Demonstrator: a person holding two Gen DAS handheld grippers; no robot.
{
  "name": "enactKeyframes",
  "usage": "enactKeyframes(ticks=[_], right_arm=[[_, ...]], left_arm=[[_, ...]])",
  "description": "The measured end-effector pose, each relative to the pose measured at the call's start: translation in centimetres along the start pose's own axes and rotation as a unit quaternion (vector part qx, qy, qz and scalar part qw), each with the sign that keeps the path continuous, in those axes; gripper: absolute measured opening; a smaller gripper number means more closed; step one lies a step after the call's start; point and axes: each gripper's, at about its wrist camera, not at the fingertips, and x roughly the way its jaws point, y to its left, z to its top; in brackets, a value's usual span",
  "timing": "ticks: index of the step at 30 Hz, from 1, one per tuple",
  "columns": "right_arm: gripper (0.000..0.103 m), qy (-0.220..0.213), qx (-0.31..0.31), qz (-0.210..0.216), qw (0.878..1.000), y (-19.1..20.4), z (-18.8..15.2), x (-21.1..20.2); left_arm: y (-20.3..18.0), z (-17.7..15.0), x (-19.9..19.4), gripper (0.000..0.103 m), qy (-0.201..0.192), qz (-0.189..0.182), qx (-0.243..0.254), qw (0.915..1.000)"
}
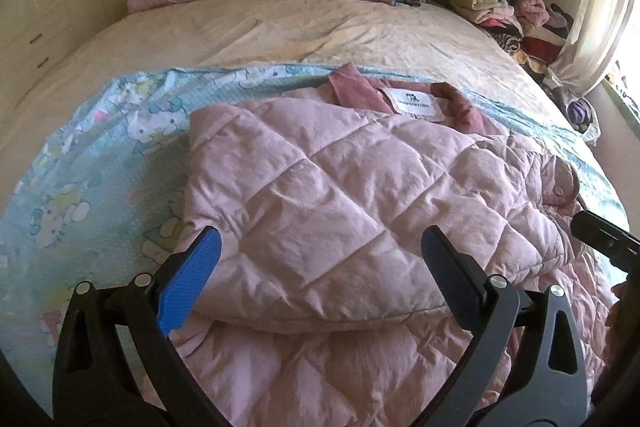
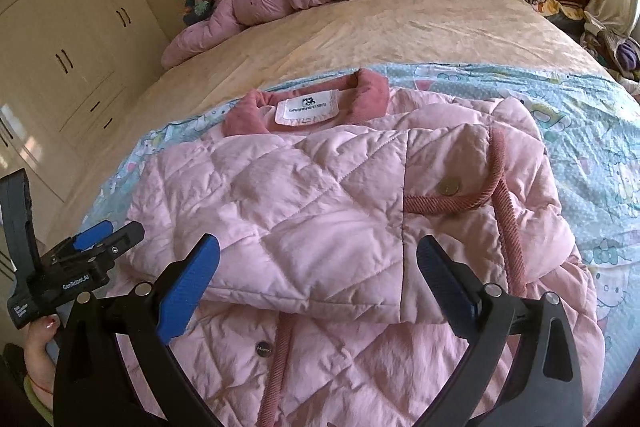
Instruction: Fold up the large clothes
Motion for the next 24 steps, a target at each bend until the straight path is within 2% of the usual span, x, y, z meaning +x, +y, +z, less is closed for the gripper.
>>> enactKeyframes(ticks=[9, 19, 24], right_arm=[[0.098, -0.032, -0.002, -0.010, 0.999, 0.6, -0.1, -2.6], [0.098, -0.044, -0.011, -0.002, 0.999, 1.4, -1.9, -6.0], [0.098, -0.066, -0.015, -0.001, 0.998, 1.6, -2.4, -8.7]], left_arm=[[-0.4, -0.7, -2.5, 0.094, -0.001, -0.003, 0.012, 0.9999], [-0.5, -2.5, -6.4, 0.094, -0.033, -0.023, -0.001, 0.9992], [-1.0, -3.3, -8.3, 0.094, -0.046, -0.025, 0.004, 0.9986]])
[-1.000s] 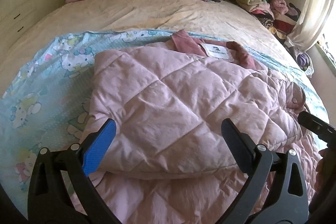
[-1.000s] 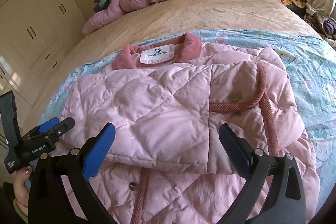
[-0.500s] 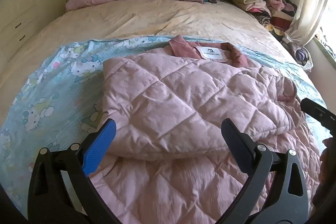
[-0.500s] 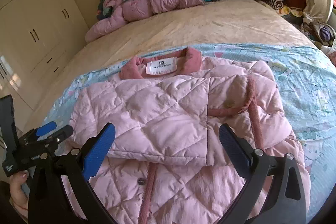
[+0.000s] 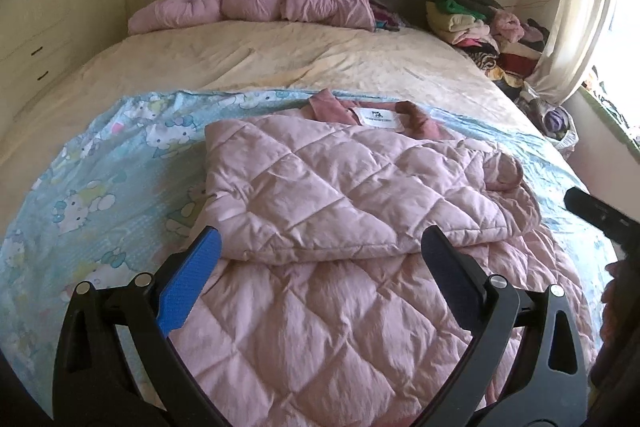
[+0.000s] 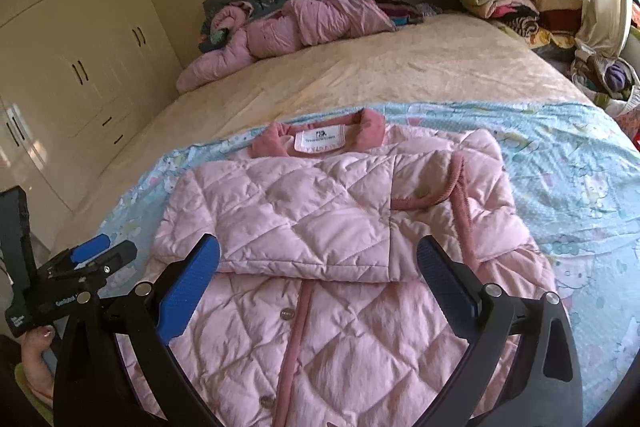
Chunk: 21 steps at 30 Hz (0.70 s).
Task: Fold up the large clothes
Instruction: 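Move both grippers back along the jacket toward its hem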
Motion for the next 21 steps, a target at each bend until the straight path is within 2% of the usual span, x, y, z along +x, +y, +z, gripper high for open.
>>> enactKeyframes(ticks=[21], right_arm=[[0.098, -0.051, -0.010, 0.003, 0.999, 0.0, -0.9, -7.8]], left_arm=[[-1.8, -1.1, -6.8, 0.094, -0.034, 0.001, 0.009, 0.9994]])
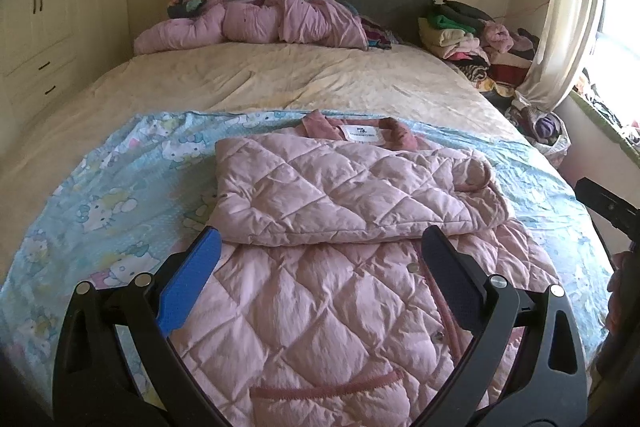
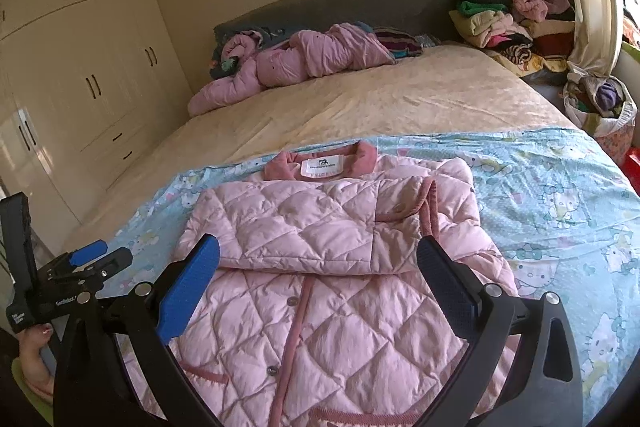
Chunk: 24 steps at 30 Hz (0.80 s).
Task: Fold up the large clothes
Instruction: 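Move both grippers back along the jacket toward its hem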
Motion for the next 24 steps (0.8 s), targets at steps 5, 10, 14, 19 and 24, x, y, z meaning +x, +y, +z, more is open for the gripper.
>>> enactKeyframes(ticks=[5, 10, 14, 19, 24], right_arm=[[0.098, -0.008, -0.004, 0.005, 1.000, 0.0, -0.3, -1.8], [0.098, -0.018, -0.008, 0.009, 1.000, 0.1, -0.5, -3.6], [0.098, -0.025, -0.011, 0.011, 1.000, 0.2, -0.8, -4.8], [0.098, -0.025, -0.017, 0.011, 0.999, 0.0, -1.4, -6.1], [0.098, -0.021, -0.018, 0.005, 1.000, -0.5, -2.4, -7.0]], left_arm=[[-0.4, -0.4, -1.5, 0.094, -0.008, -0.002, 0.002, 1.0000], [-0.8, -0.8, -2.8, 0.094, -0.015, 0.001, 0.006, 0.9999], [-0.9, -1.2, -3.6, 0.094, -0.016, 0.002, 0.008, 0.9998], [-1.4, -2.3, -4.7, 0.094, -0.017, 0.010, 0.021, 0.9996], [-1.8, -3.7, -5.2, 0.094, -0.012, 0.016, 0.030, 0.9994]])
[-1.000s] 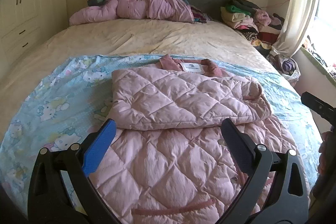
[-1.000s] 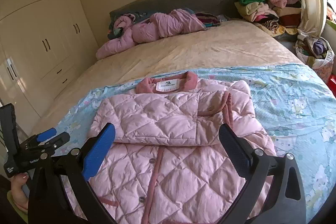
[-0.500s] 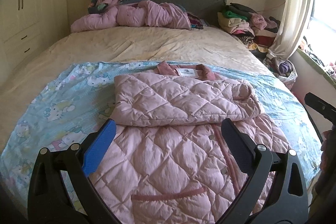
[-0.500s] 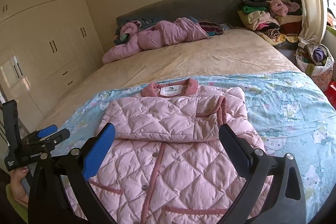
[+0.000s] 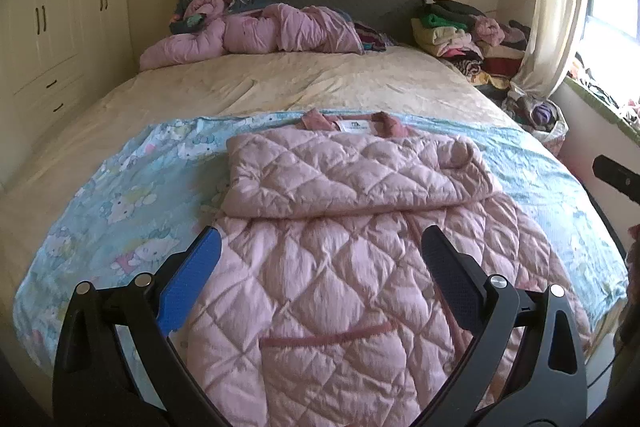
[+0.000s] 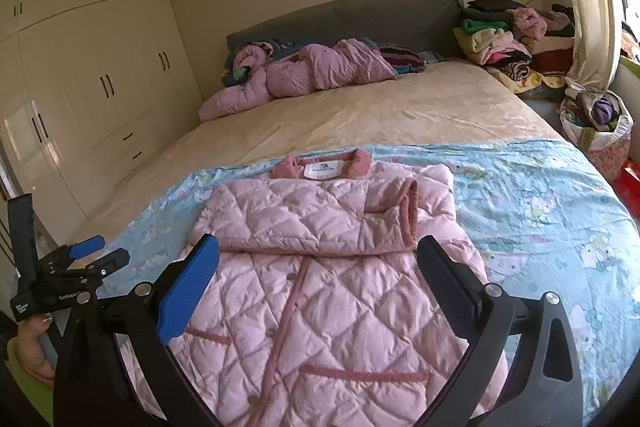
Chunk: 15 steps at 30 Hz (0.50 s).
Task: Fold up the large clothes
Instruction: 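Move both grippers back along the jacket toward its hem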
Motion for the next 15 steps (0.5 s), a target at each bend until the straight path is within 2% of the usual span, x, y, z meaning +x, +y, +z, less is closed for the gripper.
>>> enactKeyframes(ticks=[15], right_arm=[[0.098, 0.025, 0.002, -0.014, 1.000, -2.3, -4.0, -1.9]], left_arm=[[-0.7, -3.8, -0.9, 0.094, 0.013, 0.008, -0.009, 0.9998]])
